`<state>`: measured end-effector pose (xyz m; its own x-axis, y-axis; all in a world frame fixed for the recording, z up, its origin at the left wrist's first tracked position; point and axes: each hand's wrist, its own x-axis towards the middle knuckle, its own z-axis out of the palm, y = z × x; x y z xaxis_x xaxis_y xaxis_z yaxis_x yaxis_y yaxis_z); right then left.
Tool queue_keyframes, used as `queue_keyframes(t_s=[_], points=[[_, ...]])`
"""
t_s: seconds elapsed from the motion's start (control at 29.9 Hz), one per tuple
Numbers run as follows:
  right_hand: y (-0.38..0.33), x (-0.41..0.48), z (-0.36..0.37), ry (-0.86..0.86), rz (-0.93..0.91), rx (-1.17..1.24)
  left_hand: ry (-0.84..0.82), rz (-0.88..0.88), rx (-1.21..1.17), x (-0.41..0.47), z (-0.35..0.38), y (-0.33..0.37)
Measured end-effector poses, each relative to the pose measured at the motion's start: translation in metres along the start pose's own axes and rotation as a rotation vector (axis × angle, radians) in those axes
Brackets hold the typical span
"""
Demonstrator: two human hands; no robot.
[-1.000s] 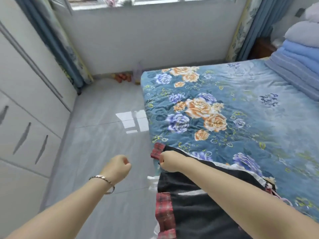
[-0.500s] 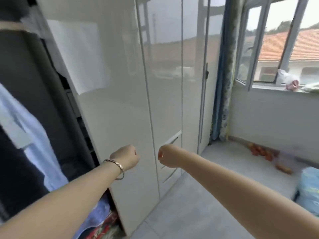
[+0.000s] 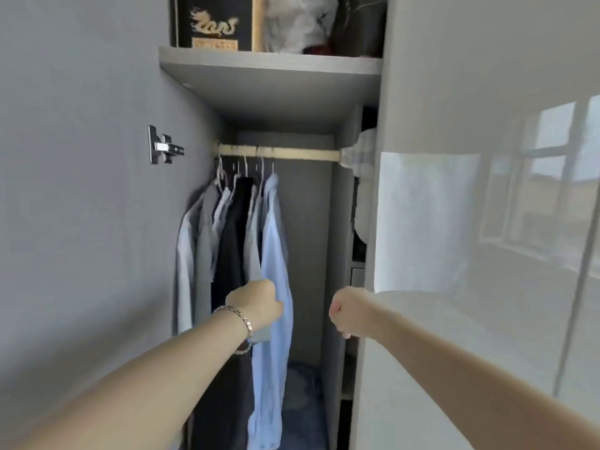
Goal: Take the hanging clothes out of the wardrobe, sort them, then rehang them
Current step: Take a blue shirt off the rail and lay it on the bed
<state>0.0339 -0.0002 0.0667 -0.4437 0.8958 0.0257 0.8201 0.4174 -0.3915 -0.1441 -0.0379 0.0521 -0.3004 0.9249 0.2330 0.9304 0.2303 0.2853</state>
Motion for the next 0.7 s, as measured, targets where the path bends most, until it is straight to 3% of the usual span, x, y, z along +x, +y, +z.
queue_keyframes(t_s=[0.1, 0.3, 0.44, 0.6, 0.7], points=[[-0.029, 0.050, -0.005, -0.008, -0.079, 0.045, 0.065, -0.060, -0.018, 0.022, -0.019, -0.017], [-0.086, 0.153, -0.021, 0.237, -0.138, 0.259, 0.137, -0.103, 0.036, 0.083, -0.048, -0.047], [-0.123, 0.220, -0.045, 0.300, -0.092, 0.318, 0.206, -0.099, 0.023, 0.137, -0.073, -0.063], [-0.150, 0.281, -0.061, 0.226, -0.004, 0.337, 0.285, -0.022, -0.029, 0.194, -0.102, -0.065], [-0.152, 0.303, -0.065, 0.300, 0.039, 0.402, 0.375, 0.056, -0.020, 0.218, -0.112, -0.063]])
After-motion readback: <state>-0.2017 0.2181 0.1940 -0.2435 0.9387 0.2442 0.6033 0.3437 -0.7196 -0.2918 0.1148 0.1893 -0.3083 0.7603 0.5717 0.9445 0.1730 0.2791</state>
